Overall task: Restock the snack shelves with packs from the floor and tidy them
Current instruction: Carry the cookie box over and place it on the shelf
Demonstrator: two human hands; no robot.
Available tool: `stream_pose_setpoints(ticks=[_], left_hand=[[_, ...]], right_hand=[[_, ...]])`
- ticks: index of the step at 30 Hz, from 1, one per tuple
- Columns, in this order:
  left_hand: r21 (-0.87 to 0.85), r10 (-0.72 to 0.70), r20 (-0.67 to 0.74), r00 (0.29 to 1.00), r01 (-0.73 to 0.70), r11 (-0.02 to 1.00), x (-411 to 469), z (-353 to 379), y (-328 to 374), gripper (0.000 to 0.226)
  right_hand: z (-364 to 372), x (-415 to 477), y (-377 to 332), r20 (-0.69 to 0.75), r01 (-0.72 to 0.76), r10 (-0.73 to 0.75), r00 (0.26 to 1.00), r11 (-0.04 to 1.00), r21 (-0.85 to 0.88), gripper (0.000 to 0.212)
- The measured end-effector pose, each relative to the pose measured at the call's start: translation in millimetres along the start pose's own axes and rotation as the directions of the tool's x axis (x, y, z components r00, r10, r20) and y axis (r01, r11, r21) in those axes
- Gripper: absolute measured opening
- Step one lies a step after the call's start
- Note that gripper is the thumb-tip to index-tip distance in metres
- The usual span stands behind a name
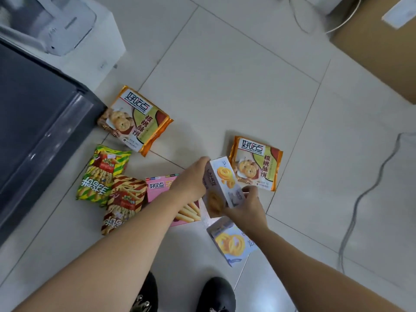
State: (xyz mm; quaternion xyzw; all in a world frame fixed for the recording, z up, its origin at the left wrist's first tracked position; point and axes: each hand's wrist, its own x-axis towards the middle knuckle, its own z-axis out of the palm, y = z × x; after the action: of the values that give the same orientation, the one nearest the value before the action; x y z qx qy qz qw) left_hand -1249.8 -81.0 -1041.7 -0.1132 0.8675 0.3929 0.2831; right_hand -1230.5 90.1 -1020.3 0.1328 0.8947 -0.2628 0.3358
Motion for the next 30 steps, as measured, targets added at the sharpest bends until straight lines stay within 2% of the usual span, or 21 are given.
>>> stream_pose_setpoints(ticks=[3,6,10,13,18,23,26,30], left_hand=[[-0.083,-0.005,-0.049,0.999,0.001,0.997,-26,-42,30,0.053],[-0.193,-0.043,-0.124,0.991,0.019,0.981,-63,-88,52,0.053],[-0.344,-0.115,-0.232,0.966,0.029,0.938,-121,-147,73,0.040],[-0.502,-0.182,-0.322,0.929,-0.005,0.865,-168,-187,93,0.033],[-0.678,-0.257,-0.361,0.896,-0.063,0.732,-242,-253,138,0.038],[-0.663,-0.280,-0.459,0.843,-0.115,0.740,-302,-309,182,0.049],[-0.626,-0.324,-0.564,0.759,-0.138,0.767,-342,-341,210,0.042],[-0.627,-0.417,-0.661,0.624,-0.154,0.764,-398,-368,235,0.043]], right_hand=[[-40,-22,-25,-0.075,0.015,-0.002,0.997,0.984,0.178,0.064],[-79,-54,-66,-0.082,0.024,0.007,0.997,0.929,0.368,0.058],[-124,-100,-131,-0.105,0.060,0.000,0.994,0.825,0.562,0.061],[-157,-135,-181,-0.105,0.066,0.001,0.994,0.772,0.632,0.060],[-208,-202,-257,-0.176,0.161,-0.053,0.983,0.713,0.683,0.037],[-253,-270,-320,-0.255,0.312,-0.189,0.948,0.701,0.642,0.020],[-275,-308,-346,-0.274,0.450,-0.357,0.893,0.701,0.553,0.017],[-287,-357,-374,-0.317,0.629,-0.544,0.777,0.655,0.419,0.024]])
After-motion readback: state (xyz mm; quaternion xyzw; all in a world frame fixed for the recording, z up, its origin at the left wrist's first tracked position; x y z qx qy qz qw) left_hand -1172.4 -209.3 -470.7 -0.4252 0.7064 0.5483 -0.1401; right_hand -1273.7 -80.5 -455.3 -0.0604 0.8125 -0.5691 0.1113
